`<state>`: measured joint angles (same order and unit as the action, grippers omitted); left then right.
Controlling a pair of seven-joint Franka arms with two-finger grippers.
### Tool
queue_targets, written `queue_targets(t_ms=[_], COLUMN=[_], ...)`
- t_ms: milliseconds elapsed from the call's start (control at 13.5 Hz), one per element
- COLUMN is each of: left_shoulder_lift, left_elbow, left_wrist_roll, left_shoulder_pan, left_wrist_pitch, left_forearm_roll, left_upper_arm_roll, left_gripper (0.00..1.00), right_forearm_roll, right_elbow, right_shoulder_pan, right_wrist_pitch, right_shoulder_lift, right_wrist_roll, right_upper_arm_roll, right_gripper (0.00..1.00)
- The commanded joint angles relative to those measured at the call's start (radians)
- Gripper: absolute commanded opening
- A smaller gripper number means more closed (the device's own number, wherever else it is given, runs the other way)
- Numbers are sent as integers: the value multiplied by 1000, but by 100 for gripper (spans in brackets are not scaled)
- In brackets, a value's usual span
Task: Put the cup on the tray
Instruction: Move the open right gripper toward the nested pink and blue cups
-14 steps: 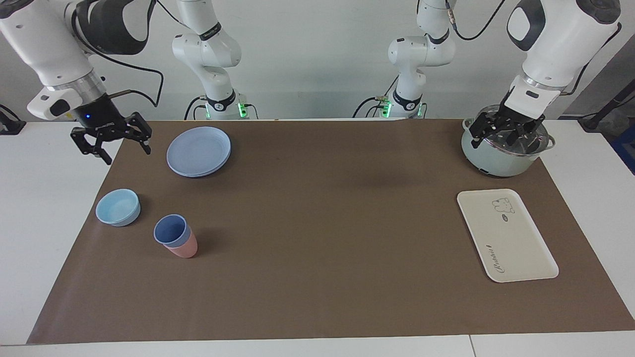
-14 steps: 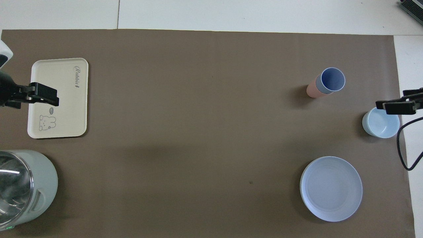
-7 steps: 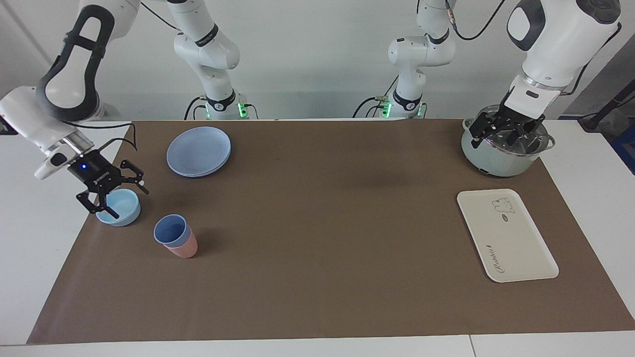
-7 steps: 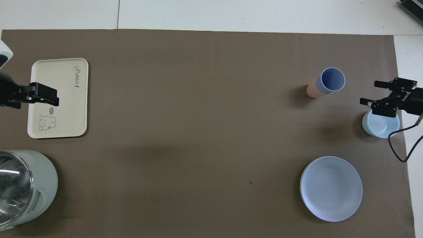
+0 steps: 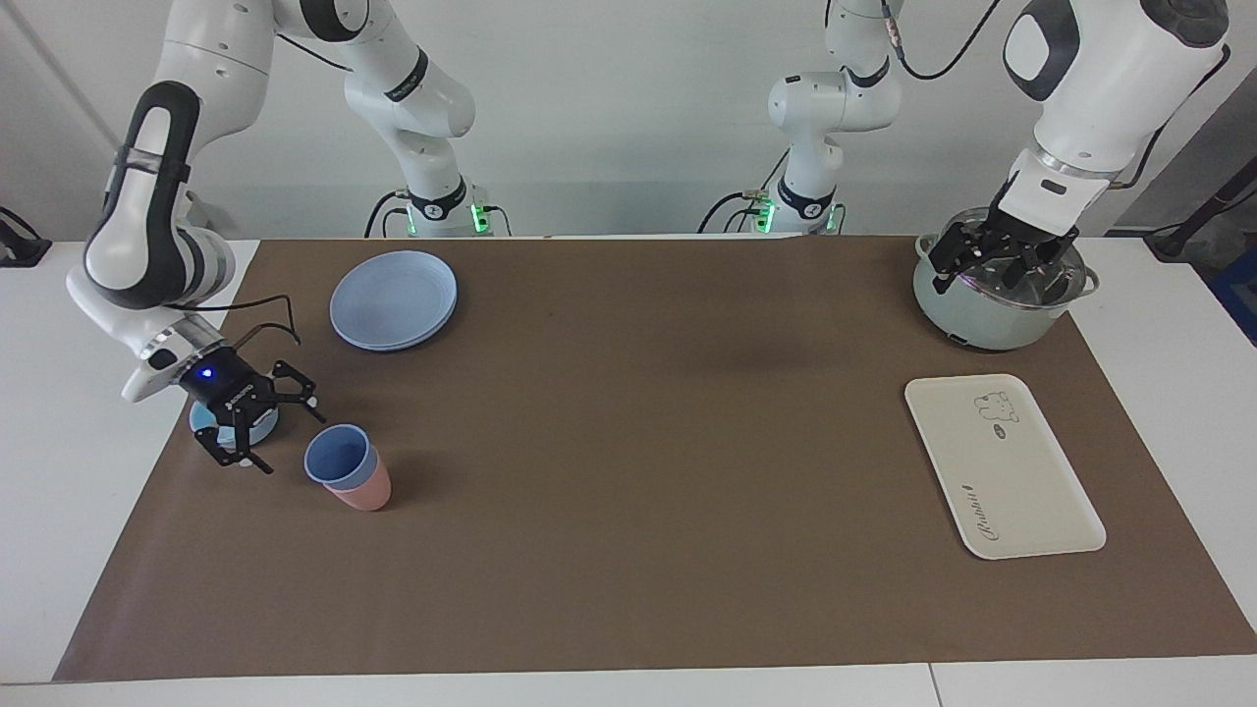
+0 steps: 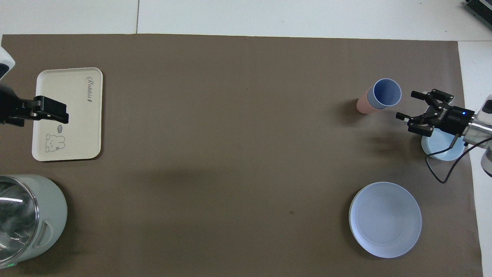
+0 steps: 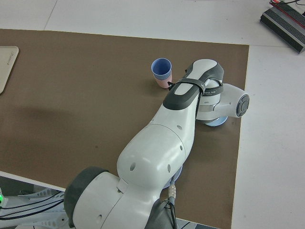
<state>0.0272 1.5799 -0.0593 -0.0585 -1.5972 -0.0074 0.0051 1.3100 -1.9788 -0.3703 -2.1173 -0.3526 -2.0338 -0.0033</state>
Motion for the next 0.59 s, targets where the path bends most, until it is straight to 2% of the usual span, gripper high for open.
queue_targets(t_ms=[0, 222, 519], left_shoulder_lift=[-30, -30, -30], left_elbow=[31, 31, 31], left_wrist_roll=[3, 3, 0], left_shoulder_pan=[9, 8, 8], left_wrist_pitch=[3, 5, 0], left_forearm_roll=[-17, -17, -17], left_upper_arm_roll=[-4, -4, -4], left_gripper=[100, 100, 100], right_forearm_roll=[93, 184, 254], right_elbow=[-11, -20, -41], right_shoulder_pan=[-9, 1, 42], right_wrist_pitch=[19, 30, 16], right_shoulder_lift=[-22, -54, -52], right_wrist_roll=[-104, -222, -258], right_upper_arm_roll=[8, 8, 9], right_gripper=[100, 100, 100])
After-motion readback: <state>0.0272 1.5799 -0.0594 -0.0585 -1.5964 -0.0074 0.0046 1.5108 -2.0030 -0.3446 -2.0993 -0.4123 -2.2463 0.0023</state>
